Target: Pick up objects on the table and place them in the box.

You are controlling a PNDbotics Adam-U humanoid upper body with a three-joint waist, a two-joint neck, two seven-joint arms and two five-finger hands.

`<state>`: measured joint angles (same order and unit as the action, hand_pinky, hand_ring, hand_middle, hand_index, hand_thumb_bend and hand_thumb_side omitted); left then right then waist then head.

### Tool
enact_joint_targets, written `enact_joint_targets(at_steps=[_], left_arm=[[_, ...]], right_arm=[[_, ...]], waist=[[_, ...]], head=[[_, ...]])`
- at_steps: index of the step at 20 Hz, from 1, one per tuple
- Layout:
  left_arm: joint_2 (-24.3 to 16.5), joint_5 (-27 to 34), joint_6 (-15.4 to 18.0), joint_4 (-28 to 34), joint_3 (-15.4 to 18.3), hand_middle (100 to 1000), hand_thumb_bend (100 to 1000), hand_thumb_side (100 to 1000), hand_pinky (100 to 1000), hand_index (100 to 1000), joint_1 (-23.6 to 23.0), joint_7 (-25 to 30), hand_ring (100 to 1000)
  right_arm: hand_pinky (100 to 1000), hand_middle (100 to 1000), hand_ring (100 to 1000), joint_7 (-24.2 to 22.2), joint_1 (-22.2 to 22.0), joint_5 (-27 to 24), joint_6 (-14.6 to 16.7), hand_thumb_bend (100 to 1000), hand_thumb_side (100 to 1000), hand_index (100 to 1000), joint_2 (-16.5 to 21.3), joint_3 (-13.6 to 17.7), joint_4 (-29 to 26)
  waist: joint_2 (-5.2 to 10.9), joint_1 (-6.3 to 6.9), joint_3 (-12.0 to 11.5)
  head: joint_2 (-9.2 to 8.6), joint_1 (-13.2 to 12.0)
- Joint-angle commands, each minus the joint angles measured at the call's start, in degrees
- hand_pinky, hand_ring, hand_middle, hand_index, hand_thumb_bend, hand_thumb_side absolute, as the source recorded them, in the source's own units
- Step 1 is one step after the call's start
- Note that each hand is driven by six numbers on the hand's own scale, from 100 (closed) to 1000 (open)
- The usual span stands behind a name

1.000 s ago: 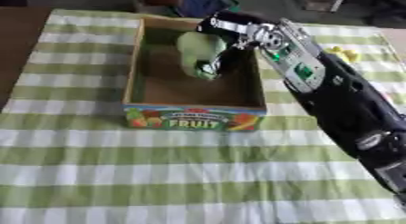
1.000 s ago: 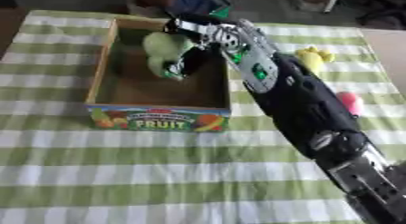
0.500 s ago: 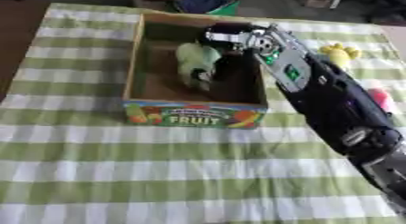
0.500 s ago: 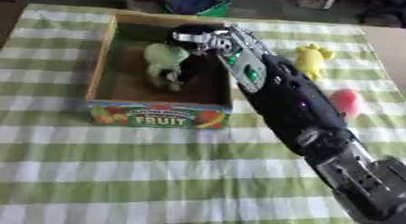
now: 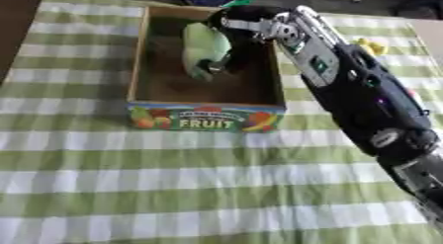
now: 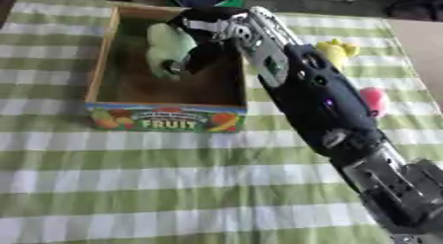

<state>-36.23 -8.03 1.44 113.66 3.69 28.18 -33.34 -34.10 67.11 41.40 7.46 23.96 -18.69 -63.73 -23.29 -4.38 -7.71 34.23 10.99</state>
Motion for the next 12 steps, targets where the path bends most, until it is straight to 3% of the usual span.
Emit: enact_joint_targets(at_steps=[1, 5, 12], left_arm=[[-0.87, 0.21, -0.1, 0.93, 0.2, 803, 100, 967, 556, 962, 0.26, 0.04, 783], [-0.81, 0.13, -0.22, 0.93, 0.4, 803, 100, 967, 555, 962, -0.44, -0.12, 783], [-0.67, 0.18, -0.32, 0.93, 0.33, 803, 100, 966, 554, 962, -0.75, -0.06, 783]], right_arm=[[880, 856, 895, 0.6, 1.5, 0.54, -0.08, 278, 649, 952, 1.54, 0.81, -1.46], [881, 856, 895, 3.14, 1.49, -1.95, -0.03, 265, 639, 952, 3.63, 4.04, -5.56], [879, 857, 891, 4.83, -0.33, -5.2, -3.34, 258, 694, 950, 6.28, 3.72, -12.16]], waist=[[1.62, 0.55, 0.14], [2.08, 0.95, 0.87], [2.35, 1.24, 1.44]], head=[[0.24, -0.05], [0.56, -0.74], [0.69, -0.66]])
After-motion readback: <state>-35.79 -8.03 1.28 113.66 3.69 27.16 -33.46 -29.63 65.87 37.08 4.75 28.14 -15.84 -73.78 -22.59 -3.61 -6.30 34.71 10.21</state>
